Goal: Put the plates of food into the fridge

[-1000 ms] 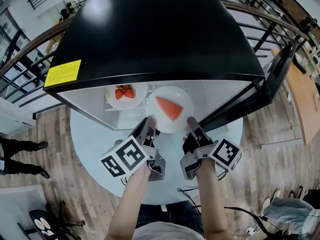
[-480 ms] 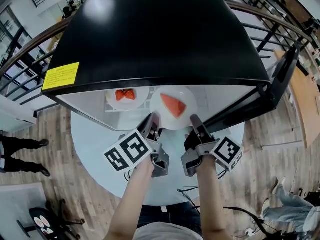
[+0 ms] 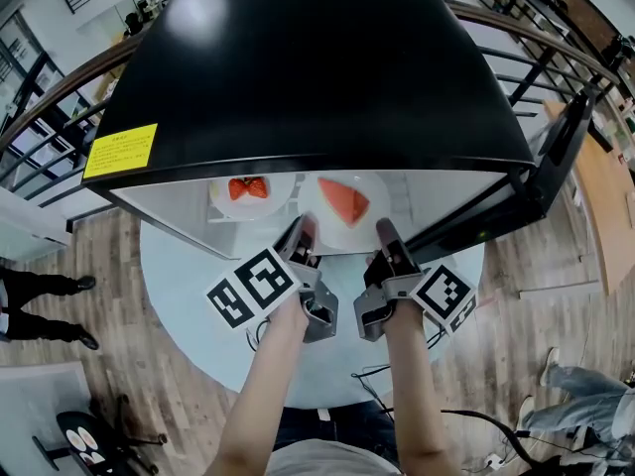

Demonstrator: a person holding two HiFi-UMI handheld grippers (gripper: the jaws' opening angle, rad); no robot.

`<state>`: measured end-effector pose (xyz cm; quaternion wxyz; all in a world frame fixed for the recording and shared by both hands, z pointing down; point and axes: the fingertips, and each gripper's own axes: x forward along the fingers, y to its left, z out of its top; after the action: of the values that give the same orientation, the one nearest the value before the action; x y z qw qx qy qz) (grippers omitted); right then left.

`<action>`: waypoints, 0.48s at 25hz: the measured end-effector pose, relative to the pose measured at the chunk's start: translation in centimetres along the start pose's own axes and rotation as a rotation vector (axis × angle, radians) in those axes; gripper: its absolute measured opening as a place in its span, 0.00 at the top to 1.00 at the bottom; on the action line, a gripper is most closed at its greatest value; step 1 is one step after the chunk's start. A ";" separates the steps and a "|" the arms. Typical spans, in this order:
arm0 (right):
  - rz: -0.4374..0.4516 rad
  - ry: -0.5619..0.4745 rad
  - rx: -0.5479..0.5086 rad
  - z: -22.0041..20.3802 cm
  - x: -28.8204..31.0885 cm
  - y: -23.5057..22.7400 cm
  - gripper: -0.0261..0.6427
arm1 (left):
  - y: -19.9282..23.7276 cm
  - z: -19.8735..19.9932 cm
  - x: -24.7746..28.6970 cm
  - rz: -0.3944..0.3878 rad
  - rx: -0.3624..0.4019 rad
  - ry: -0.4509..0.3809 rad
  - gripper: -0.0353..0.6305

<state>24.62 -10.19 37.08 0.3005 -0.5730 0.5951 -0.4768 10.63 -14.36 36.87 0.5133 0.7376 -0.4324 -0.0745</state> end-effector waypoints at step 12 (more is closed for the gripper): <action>-0.079 -0.101 -0.262 1.7 -1.8 0.5 0.91 | -0.2 0.7 1.1 -0.007 -0.074 -0.008 0.90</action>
<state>26.29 -8.86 35.68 0.2339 -0.6535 0.6133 -0.3769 11.01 -15.58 36.75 0.5383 0.7193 -0.4288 -0.0950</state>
